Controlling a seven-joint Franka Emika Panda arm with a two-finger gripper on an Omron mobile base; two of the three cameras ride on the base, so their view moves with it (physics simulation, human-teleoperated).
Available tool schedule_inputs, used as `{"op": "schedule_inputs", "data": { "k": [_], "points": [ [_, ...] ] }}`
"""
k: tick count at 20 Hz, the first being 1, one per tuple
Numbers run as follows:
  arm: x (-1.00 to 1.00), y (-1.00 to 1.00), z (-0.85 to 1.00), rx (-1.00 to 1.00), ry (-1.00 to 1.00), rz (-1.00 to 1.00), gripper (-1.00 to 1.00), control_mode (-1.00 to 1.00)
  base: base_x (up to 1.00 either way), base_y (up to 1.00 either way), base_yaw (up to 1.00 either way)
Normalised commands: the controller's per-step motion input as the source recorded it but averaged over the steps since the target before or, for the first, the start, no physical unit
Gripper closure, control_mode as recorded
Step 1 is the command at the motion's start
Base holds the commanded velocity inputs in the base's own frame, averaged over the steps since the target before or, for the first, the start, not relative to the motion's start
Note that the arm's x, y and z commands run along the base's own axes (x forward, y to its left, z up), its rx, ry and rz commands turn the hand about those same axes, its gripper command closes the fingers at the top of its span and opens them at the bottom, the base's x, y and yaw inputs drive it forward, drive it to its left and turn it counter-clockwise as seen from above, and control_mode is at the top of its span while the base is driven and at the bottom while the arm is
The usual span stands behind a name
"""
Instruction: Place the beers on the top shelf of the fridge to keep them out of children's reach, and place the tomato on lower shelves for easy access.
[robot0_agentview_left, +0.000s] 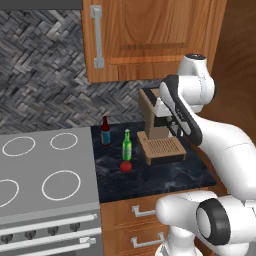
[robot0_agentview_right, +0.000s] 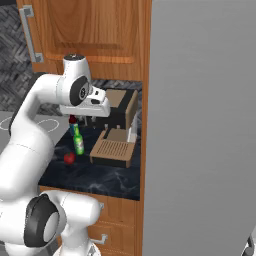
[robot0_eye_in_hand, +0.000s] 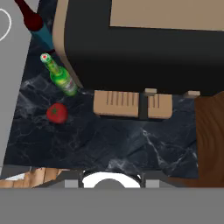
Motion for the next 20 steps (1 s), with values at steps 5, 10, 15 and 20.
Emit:
{"op": "schedule_inputs", "data": {
  "k": [5,10,15,20],
  "points": [
    [-0.13,0.3,-0.04,0.0,-0.14,0.0,-1.0,-1.0,0.0,0.0,0.0],
    [-0.33,0.3,-0.22,0.01,-0.31,0.0,-1.0,-1.0,0.0,0.0,0.0],
    [-0.15,0.43,-0.43,0.06,-0.15,0.0,-1.0,-1.0,0.0,0.0,0.0],
    [0.0,0.47,-0.31,0.09,0.0,0.0,-1.0,-1.0,0.0,0.0,0.0]
  ]
}}
